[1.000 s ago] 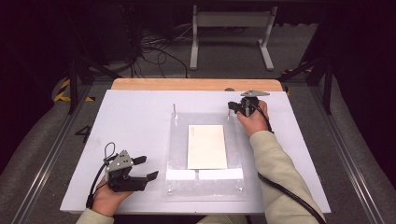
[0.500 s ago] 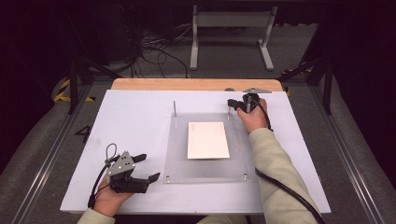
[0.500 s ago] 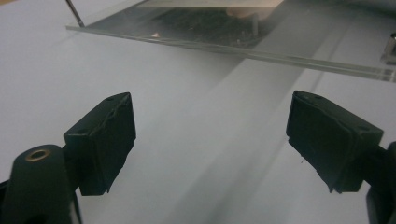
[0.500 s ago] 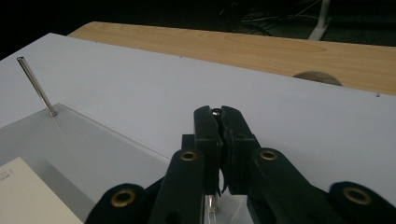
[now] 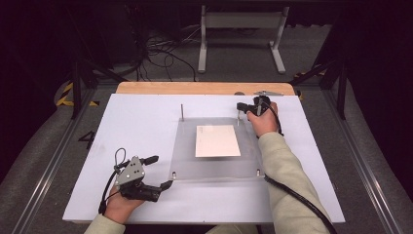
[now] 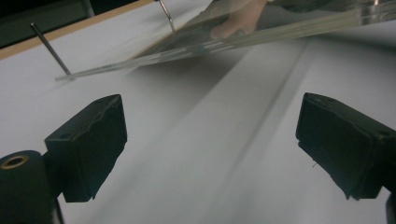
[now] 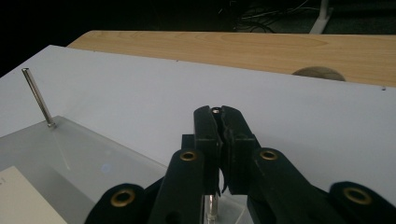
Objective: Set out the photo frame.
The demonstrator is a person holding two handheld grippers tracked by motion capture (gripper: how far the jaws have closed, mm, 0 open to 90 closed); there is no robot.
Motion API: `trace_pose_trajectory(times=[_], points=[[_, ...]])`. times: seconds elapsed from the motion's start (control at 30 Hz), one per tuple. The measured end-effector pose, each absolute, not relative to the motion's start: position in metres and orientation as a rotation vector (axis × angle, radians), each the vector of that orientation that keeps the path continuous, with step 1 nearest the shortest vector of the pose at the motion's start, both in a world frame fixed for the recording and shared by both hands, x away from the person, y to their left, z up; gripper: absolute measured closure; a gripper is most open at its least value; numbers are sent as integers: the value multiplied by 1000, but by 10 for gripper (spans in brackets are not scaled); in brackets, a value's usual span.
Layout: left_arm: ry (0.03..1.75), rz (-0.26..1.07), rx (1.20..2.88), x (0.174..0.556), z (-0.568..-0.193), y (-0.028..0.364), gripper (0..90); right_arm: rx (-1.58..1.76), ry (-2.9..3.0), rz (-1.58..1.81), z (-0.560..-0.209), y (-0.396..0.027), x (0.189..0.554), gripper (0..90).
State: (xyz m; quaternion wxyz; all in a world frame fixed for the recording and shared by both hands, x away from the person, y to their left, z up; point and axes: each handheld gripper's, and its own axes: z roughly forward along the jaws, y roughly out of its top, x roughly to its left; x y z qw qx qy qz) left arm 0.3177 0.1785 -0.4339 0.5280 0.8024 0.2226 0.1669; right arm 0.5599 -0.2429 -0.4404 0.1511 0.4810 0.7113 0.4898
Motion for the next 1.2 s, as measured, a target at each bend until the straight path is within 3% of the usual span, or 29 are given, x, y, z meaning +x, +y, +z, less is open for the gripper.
trace_pose_trajectory(times=[0.2,0.5,0.6,0.77,1.2], points=[[460,495,1880,319,-425,163,79,1391,2039,1406,-441,-243,560,859],[371,547,1847,321,-417,141,142,1395,2033,1415,-441,-243,560,859],[353,565,1837,319,-416,137,209,1395,2034,1417,-441,-243,560,859],[348,622,1859,317,-416,137,493,1404,2023,1415,-441,-243,559,858],[330,623,1900,319,-413,138,537,1403,2020,1397,-439,-241,556,853]])
